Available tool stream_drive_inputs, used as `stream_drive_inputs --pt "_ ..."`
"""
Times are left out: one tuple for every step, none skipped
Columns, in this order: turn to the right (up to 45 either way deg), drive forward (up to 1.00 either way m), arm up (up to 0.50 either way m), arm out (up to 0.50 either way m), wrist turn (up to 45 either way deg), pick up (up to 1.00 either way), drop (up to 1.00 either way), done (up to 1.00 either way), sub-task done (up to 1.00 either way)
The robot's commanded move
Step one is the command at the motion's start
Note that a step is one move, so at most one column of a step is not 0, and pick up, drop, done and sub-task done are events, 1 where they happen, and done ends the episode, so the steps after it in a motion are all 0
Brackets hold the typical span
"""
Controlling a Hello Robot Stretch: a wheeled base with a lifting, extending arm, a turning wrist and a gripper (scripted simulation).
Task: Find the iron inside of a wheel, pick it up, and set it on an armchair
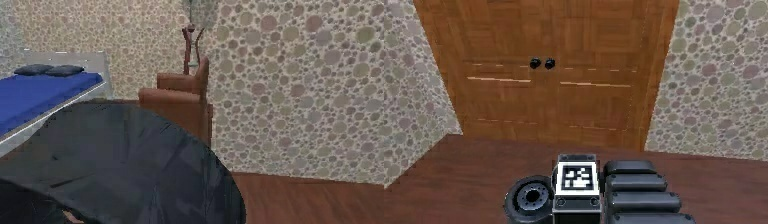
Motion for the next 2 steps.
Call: stream_drive_inputs --pt "45.0 0.0 0.0 0.0 0.0 0.0 0.0 0.0 0.0" --pt "45.0 0.0 0.0 0.0 0.0 0.0 0.0 0.0 0.0"
